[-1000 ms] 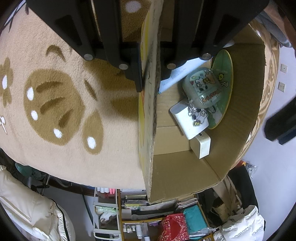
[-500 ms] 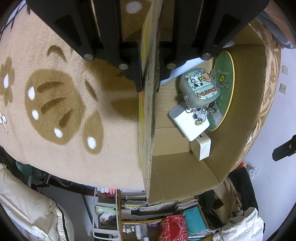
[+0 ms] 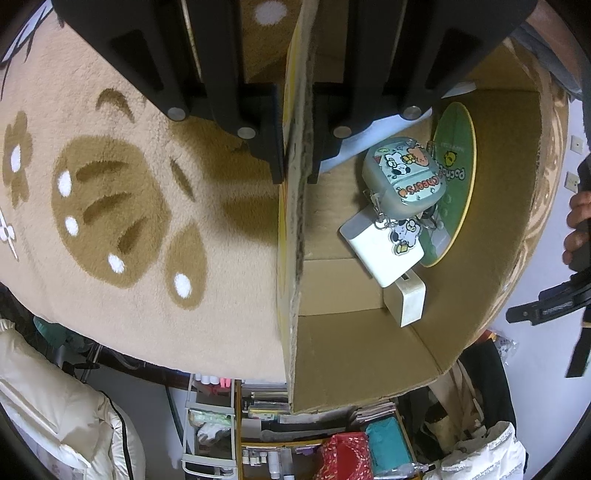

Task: Organize rigid objects
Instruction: 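Move the left tool back to the white remote on the rug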

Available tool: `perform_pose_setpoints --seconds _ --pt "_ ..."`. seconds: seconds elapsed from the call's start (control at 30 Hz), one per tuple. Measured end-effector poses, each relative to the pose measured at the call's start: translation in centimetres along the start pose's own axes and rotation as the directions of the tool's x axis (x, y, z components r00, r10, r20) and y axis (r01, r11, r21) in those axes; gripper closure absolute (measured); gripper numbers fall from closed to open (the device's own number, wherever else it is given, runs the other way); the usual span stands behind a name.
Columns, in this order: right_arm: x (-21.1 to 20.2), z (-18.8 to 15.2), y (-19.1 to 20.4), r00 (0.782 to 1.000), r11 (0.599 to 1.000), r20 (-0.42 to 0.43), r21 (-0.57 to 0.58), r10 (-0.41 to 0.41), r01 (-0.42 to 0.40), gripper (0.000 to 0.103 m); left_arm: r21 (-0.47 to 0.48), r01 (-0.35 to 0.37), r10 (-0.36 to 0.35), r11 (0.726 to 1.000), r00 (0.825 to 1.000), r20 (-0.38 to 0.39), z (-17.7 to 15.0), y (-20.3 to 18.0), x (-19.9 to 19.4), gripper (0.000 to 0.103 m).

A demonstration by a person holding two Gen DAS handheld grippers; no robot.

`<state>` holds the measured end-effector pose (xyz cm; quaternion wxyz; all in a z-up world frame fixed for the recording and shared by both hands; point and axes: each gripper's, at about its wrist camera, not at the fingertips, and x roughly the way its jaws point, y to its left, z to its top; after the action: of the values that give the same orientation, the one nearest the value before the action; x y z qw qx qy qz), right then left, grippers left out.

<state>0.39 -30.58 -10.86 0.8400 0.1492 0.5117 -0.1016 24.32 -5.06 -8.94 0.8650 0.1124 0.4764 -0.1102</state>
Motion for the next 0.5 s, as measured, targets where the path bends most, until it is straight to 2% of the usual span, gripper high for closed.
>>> perform_pose_setpoints --seconds 0.37,0.5 --pt "0.0 0.0 0.4 1.0 1.0 0.004 0.011 0.011 -0.012 0.092 -0.113 -0.042 0.029 0.993 0.994 -0.109 -1.1 3.4 5.7 0.002" --pt "0.0 0.0 0.4 1.0 1.0 0.004 0.016 0.017 -0.017 0.092 -0.126 -0.019 0.006 0.992 0.995 -0.103 -1.5 3.8 6.6 0.003"
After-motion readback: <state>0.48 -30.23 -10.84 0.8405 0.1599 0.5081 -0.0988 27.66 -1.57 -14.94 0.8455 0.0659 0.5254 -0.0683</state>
